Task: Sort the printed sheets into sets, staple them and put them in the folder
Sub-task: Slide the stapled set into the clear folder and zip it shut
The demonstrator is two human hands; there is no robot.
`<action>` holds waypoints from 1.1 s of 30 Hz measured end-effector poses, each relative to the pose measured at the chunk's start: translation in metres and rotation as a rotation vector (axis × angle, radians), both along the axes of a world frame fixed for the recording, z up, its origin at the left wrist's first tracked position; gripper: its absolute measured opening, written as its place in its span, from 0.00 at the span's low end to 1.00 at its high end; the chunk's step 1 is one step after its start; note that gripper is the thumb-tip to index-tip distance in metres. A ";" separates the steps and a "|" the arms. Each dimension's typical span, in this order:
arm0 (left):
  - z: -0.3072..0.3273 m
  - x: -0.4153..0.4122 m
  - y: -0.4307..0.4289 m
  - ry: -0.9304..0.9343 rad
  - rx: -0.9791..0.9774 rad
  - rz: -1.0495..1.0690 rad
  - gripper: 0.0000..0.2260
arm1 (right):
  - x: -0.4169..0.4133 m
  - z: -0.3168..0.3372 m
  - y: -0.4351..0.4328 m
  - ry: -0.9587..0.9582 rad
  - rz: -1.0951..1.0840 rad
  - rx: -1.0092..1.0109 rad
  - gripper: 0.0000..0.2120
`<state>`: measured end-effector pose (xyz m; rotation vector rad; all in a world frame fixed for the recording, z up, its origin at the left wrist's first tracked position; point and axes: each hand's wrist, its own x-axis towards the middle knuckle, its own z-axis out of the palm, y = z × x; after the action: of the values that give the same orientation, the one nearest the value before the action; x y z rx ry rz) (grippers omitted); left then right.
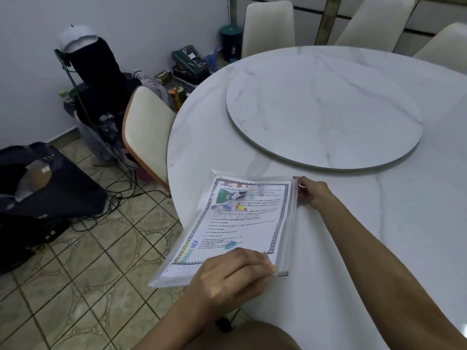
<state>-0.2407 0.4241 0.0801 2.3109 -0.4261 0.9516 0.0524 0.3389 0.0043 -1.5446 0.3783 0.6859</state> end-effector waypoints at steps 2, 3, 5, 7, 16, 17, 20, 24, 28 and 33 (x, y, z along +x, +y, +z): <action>-0.002 0.000 -0.001 -0.005 -0.012 0.002 0.08 | -0.009 0.005 -0.003 0.005 -0.028 0.072 0.07; -0.003 0.001 -0.002 -0.004 -0.018 0.004 0.07 | -0.016 0.008 -0.005 0.010 -0.023 0.102 0.06; -0.005 0.003 -0.004 0.005 -0.029 0.009 0.06 | -0.035 0.011 -0.013 0.009 0.028 0.136 0.05; -0.007 0.006 -0.007 0.021 -0.027 0.014 0.06 | -0.061 0.011 -0.024 0.020 0.113 0.148 0.05; -0.027 0.015 -0.030 0.168 0.110 -0.051 0.03 | -0.119 0.012 -0.050 -0.157 0.193 0.090 0.09; -0.029 0.015 -0.034 0.195 0.125 -0.065 0.04 | -0.118 0.013 -0.052 -0.205 0.188 0.083 0.10; -0.036 0.013 -0.041 0.302 0.108 -0.086 0.07 | -0.111 0.014 -0.061 -0.301 0.176 0.090 0.12; -0.034 0.010 -0.033 0.363 -0.079 0.124 0.09 | -0.098 0.017 -0.085 -0.338 0.171 0.127 0.12; -0.032 0.017 -0.011 0.362 -0.258 0.562 0.12 | -0.087 0.019 -0.110 -0.388 0.227 0.172 0.12; -0.041 0.030 0.001 0.721 -0.703 0.790 0.22 | -0.081 0.017 -0.131 -0.371 0.194 0.233 0.13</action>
<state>-0.2110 0.4255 0.0390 1.9306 1.0153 0.3898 -0.0282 0.2083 0.0218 -1.4569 -0.1275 0.5537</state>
